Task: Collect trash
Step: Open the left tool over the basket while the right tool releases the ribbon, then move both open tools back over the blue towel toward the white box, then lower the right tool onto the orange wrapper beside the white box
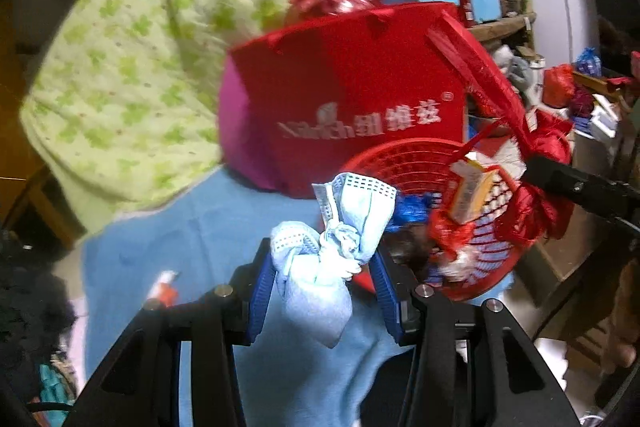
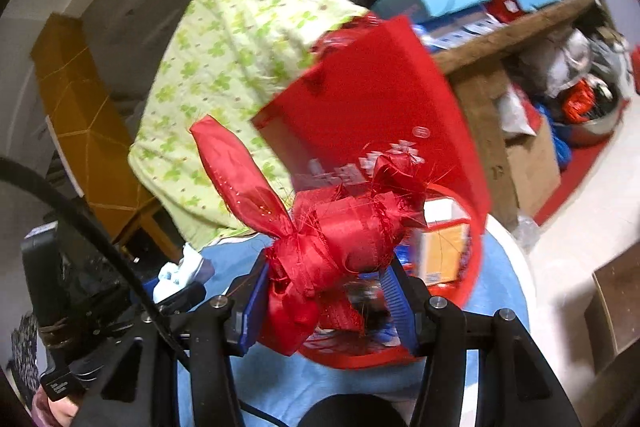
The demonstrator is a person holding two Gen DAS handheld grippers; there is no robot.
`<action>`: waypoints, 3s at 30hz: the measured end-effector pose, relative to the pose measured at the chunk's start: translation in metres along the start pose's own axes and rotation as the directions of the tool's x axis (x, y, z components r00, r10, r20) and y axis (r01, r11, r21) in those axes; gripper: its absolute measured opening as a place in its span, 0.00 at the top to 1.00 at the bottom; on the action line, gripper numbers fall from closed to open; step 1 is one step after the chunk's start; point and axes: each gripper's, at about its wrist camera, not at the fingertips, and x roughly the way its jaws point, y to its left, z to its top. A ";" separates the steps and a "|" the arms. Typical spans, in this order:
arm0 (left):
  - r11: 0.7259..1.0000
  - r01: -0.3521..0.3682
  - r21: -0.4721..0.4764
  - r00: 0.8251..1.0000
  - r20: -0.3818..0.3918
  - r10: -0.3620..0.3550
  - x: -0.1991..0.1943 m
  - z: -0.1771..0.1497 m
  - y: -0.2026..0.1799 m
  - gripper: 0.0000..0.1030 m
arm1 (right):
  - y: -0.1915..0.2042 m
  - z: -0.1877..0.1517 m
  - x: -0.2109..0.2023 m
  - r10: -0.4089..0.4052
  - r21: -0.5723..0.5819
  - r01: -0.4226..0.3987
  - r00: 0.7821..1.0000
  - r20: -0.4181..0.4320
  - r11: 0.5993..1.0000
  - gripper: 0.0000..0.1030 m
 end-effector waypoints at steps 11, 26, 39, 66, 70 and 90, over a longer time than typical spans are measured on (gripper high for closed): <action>0.984 0.172 -0.049 0.983 -0.059 -0.175 0.059 0.016 -0.022 0.43 | -0.043 -0.002 0.029 0.013 0.185 -0.002 0.998 -0.060 0.983 0.44; 0.979 0.123 -0.162 0.987 -0.085 -0.138 0.056 -0.038 0.035 0.27 | -0.023 -0.010 0.041 0.044 0.173 -0.030 0.996 -0.076 0.984 0.27; 0.898 -0.243 -0.366 0.958 -0.237 0.162 0.025 -0.172 0.189 0.27 | 0.107 -0.035 0.081 0.198 -0.081 -0.218 0.959 -0.203 0.973 0.27; 0.736 -0.397 -0.548 0.912 -0.328 0.248 0.019 -0.308 0.324 0.27 | 0.258 -0.191 0.481 0.084 0.097 -0.019 0.690 -0.719 0.995 0.42; 0.729 -0.400 -0.556 0.911 -0.327 0.251 0.022 -0.311 0.339 0.27 | 0.267 -0.199 0.503 0.025 0.059 0.026 0.693 -0.720 0.998 0.42; 0.901 -0.209 -0.380 0.963 -0.240 0.122 0.184 -0.203 0.415 0.27 | 0.224 -0.155 0.501 -0.008 -0.083 -0.073 0.706 -0.709 0.994 0.77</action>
